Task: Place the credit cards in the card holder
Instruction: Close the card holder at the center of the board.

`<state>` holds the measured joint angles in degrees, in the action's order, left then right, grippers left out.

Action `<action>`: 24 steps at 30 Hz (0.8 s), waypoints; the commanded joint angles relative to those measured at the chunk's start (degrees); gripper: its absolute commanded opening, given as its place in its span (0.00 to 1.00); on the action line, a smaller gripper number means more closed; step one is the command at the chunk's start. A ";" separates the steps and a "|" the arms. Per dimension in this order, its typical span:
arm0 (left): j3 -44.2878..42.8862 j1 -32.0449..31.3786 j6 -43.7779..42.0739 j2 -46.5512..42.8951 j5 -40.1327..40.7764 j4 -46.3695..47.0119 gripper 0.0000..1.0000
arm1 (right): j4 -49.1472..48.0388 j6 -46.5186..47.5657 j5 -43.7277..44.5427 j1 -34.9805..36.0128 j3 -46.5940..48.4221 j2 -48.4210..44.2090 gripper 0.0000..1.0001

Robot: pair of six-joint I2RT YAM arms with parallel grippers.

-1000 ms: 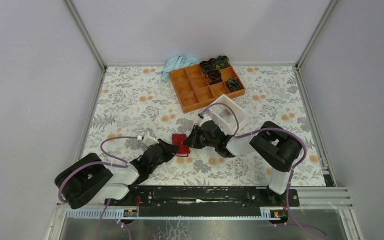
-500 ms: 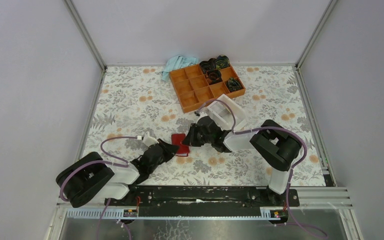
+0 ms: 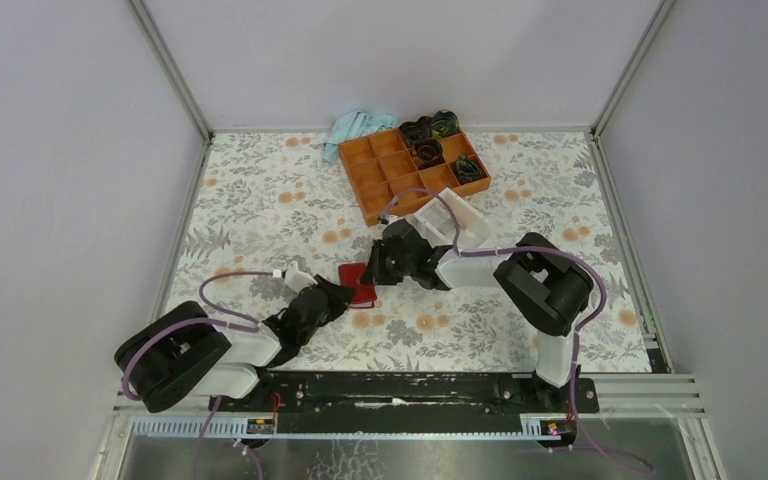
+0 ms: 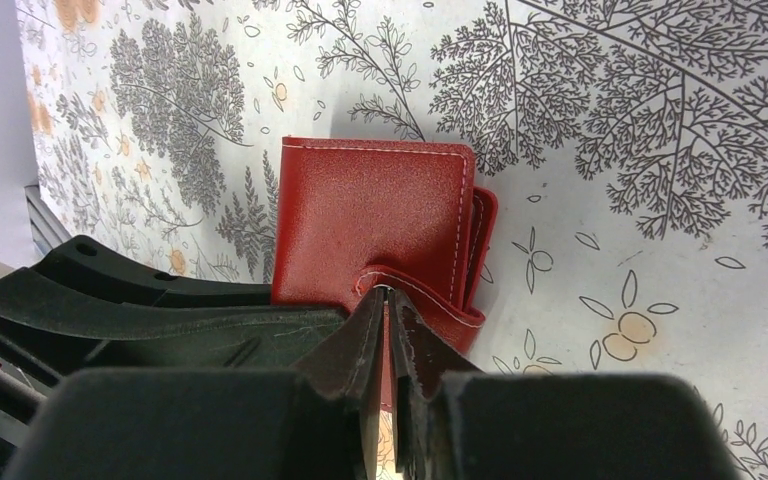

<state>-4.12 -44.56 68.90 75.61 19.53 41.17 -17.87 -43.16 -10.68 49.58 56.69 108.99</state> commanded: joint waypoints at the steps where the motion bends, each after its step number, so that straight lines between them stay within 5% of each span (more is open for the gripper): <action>1: -0.95 -1.26 -5.80 3.76 -7.81 -11.42 0.00 | 3.71 2.03 -2.36 2.44 3.60 6.29 0.11; 24: -2.17 -1.38 -6.33 10.47 -9.11 -8.60 0.00 | 25.08 10.08 -4.18 2.95 17.42 15.89 0.09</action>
<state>-5.76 -44.18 68.66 80.99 22.22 44.29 3.51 -34.76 -11.90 48.95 73.41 115.44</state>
